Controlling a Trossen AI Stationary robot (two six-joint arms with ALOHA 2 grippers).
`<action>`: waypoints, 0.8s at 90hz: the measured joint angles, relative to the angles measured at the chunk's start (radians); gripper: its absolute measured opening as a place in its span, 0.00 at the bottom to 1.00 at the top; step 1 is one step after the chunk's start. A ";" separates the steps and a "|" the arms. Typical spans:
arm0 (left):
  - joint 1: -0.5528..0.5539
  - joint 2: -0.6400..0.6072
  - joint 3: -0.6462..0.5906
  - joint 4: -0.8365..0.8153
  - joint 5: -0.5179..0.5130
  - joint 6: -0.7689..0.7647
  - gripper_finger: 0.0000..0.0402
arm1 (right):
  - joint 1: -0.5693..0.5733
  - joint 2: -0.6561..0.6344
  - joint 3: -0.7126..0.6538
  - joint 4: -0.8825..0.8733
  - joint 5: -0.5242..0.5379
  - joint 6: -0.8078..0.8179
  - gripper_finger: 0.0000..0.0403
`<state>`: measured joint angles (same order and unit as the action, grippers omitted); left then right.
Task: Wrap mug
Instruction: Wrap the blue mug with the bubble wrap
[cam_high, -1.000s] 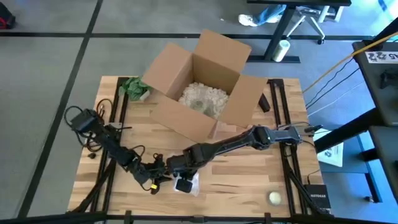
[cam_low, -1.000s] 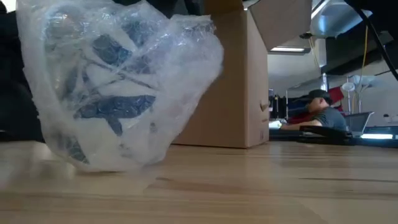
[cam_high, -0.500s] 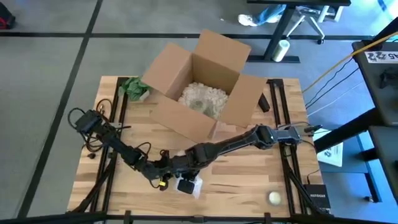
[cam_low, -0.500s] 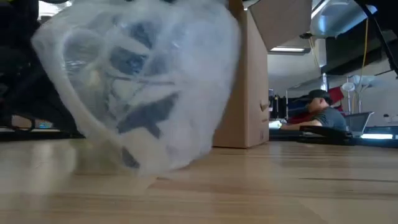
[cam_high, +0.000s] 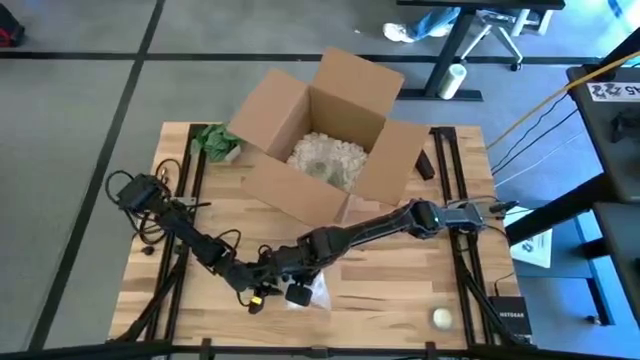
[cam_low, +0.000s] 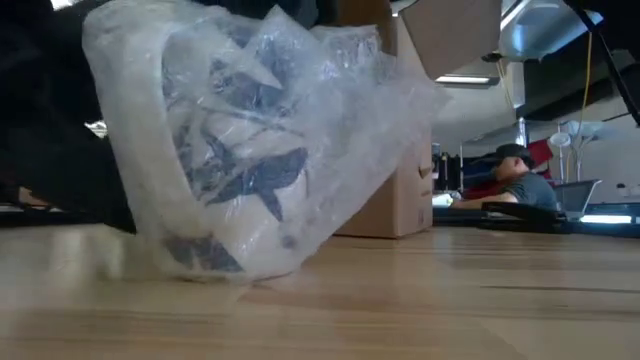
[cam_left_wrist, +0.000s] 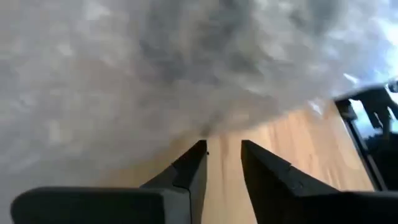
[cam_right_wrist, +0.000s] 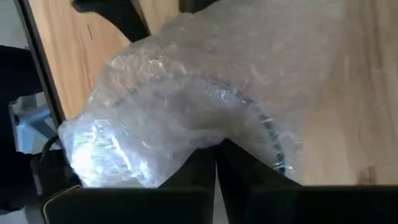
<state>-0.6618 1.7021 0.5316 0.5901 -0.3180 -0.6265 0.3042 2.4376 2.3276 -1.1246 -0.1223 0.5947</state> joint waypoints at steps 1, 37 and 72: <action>-0.001 -0.005 0.000 -0.002 0.000 0.001 0.20 | 0.000 0.001 0.000 0.003 0.000 -0.001 0.00; -0.095 -0.258 0.000 -0.437 -0.096 -0.073 0.20 | 0.002 0.051 0.005 0.054 -0.028 -0.006 0.00; -0.150 -0.288 -0.115 -0.394 -0.317 -0.063 0.20 | 0.020 0.054 0.003 0.054 -0.041 -0.146 0.00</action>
<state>-0.8117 1.4136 0.4166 0.1957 -0.6350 -0.6895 0.3242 2.4915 2.3306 -1.0710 -0.1637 0.4491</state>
